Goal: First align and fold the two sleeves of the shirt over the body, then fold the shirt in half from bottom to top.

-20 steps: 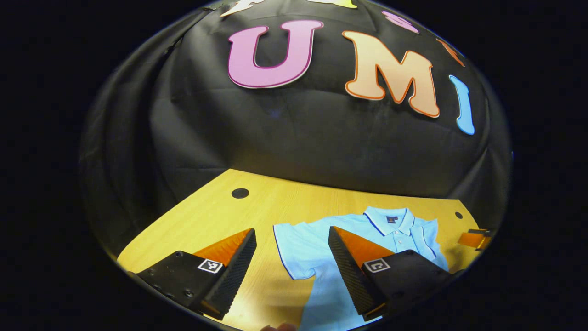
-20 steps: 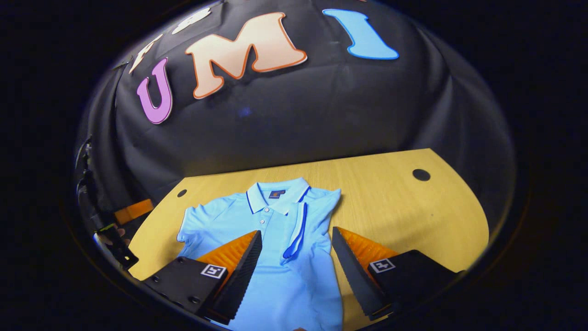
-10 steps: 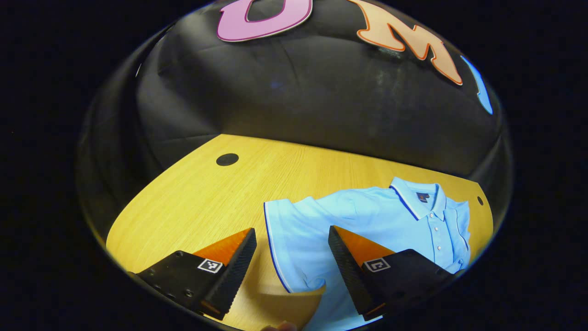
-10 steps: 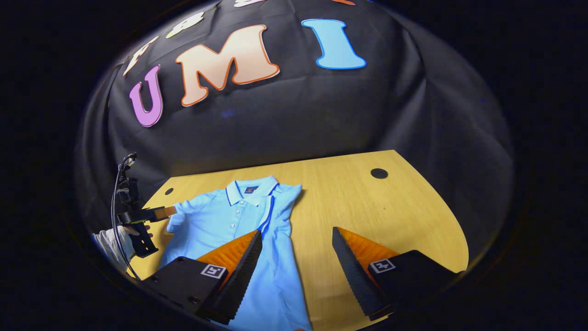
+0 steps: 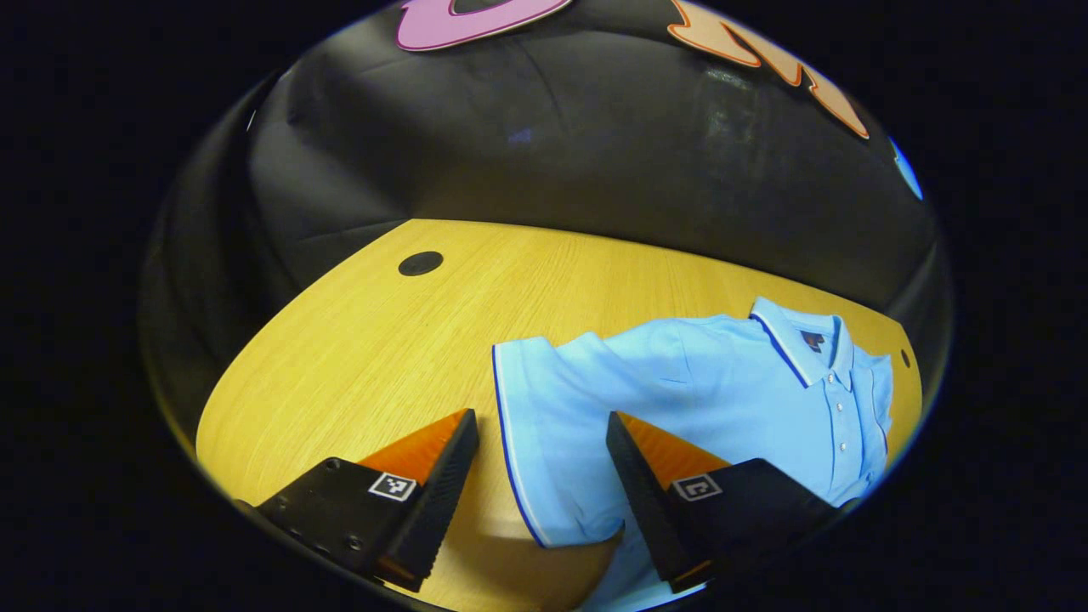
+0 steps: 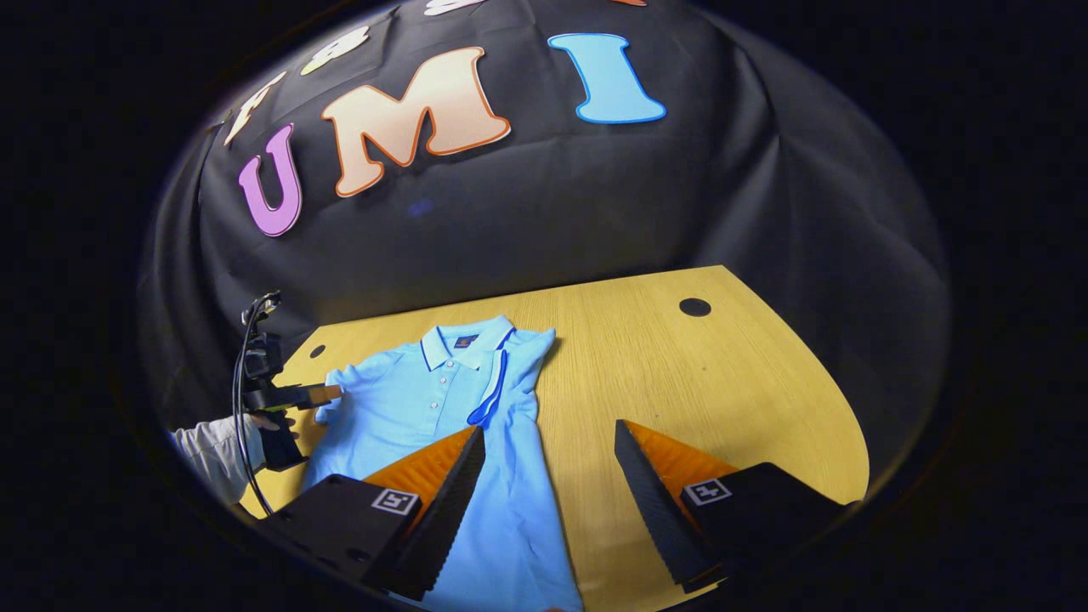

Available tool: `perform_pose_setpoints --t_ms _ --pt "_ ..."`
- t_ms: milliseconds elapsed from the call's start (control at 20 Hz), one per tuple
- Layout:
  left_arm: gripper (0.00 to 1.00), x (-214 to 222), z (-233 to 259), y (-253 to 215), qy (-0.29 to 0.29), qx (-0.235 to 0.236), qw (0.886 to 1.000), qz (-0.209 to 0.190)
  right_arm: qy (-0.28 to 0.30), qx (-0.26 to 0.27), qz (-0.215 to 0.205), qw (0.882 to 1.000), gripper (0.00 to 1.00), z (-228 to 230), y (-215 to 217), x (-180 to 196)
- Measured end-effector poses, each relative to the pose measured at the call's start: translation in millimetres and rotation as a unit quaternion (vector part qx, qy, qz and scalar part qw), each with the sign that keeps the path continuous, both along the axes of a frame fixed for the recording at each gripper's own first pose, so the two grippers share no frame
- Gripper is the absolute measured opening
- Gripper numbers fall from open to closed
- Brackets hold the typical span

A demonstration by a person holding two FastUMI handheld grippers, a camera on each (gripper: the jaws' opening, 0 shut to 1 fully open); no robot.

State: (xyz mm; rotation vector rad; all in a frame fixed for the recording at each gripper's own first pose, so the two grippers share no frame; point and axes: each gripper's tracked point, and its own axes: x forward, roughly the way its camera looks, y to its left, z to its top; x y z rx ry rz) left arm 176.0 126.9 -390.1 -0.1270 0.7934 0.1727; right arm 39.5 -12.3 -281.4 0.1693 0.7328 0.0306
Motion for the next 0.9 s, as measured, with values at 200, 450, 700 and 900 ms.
perform_pose_setpoints --t_ms 200,450,700,900 --pt "0.37 7.2 2.2 -21.2 -0.007 -0.022 0.999 -0.027 0.016 0.033 -0.002 0.999 0.97 -10.4 13.3 -10.6" --pt "0.0 8.0 11.4 -43.3 -0.01 -0.045 0.998 -0.035 0.005 0.018 -0.001 1.0 0.97 -7.1 10.2 -16.8" --pt "0.0 26.0 64.8 -92.8 -0.054 -0.041 0.993 -0.096 -0.001 0.027 -0.016 1.0 0.97 -0.9 4.4 -19.0" --pt "0.0 31.9 84.1 -147.1 -0.068 -0.046 0.984 -0.159 -0.004 0.029 -0.018 0.999 0.97 -0.3 7.1 -20.2"
